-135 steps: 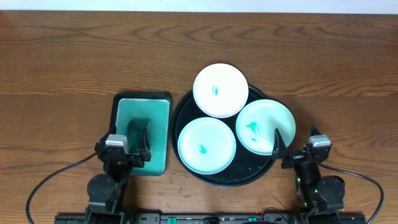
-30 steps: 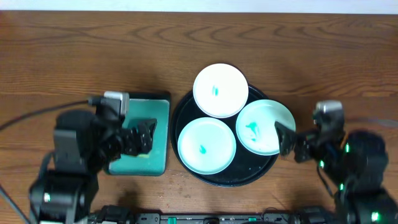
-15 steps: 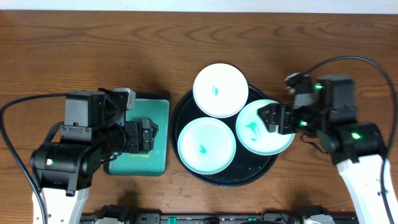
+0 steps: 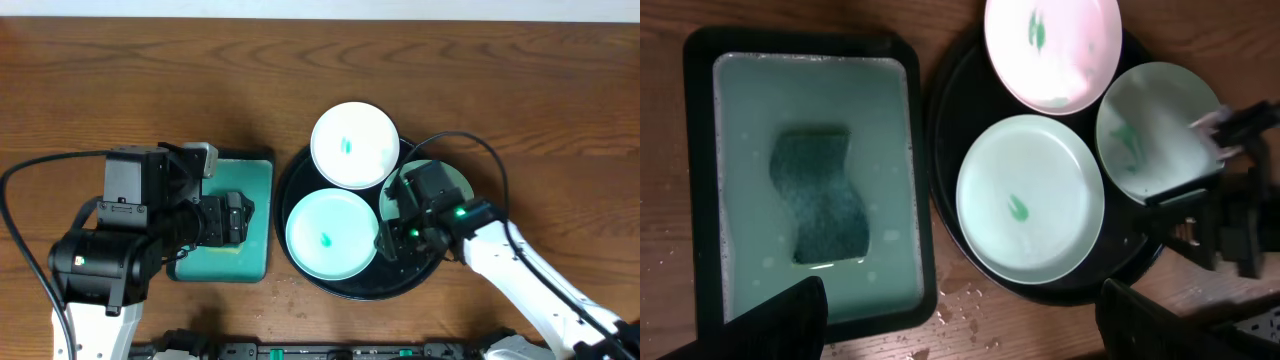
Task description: Clean dirty plates on tray and stack at the side
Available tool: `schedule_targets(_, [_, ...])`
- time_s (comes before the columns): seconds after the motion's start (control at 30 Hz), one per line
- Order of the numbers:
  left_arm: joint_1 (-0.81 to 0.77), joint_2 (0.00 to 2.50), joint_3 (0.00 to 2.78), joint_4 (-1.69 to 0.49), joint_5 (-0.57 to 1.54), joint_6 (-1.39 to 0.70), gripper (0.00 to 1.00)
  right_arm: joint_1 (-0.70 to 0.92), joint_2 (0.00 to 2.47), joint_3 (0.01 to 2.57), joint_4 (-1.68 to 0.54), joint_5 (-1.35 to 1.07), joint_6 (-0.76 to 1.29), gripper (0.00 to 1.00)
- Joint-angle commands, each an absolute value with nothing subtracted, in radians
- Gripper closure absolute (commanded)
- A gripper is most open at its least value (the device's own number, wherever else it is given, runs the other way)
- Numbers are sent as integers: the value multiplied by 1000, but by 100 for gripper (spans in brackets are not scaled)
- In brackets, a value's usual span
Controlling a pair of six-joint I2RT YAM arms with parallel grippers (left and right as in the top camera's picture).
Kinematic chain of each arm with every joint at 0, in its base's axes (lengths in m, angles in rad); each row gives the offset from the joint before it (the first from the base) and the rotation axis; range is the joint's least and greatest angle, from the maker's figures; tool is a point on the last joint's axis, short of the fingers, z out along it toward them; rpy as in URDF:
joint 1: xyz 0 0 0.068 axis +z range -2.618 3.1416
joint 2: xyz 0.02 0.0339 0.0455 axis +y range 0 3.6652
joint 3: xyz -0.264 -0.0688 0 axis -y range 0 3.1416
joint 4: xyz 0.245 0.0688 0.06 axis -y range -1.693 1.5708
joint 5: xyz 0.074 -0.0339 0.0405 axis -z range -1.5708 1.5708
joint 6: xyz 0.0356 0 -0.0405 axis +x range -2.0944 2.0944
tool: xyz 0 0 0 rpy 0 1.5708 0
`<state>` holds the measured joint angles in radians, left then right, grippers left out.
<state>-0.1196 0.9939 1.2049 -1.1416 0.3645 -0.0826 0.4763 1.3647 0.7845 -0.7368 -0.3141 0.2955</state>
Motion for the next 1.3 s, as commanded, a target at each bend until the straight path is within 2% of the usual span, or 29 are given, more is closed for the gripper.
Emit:
schedule_targets(0.0, [-119, 989, 1231, -1143, 373, -90, 14, 524, 1425, 787, -704, -229, 390, 62])
schedule_targets(0.27, [-119, 939, 1231, -1143, 373, -87, 14, 579, 1563, 788, -607, -194, 472, 70])
schedule_targets(0.43, [-119, 892, 1231, -1142, 334, -87, 14, 558, 1563, 790, -567, -30, 553, 78])
schedule_targets(0.73, [-119, 882, 1231, -1175, 270, -88, 14, 564, 1613, 790, -461, -35, 455, 78])
schedule_targets(0.9, [-119, 888, 1228, -1200, 152, -162, 14, 556, 1621, 790, -456, -43, 450, 92])
schedule_targets(1.03, [-119, 910, 1207, -1200, 144, -207, 14, 556, 1621, 790, -418, -109, 377, 91])
schedule_targets(1.1, [-119, 930, 1193, -1200, 120, -226, 14, 556, 1622, 790, -416, -95, 377, 94])
schedule_targets(1.17, [-119, 961, 1181, -1202, 102, -253, 14, 556, 1623, 790, -436, -50, 414, 99])
schedule_targets(1.27, [-119, 1026, 1167, -1204, 51, -307, 14, 556, 1623, 790, -466, 15, 475, 99])
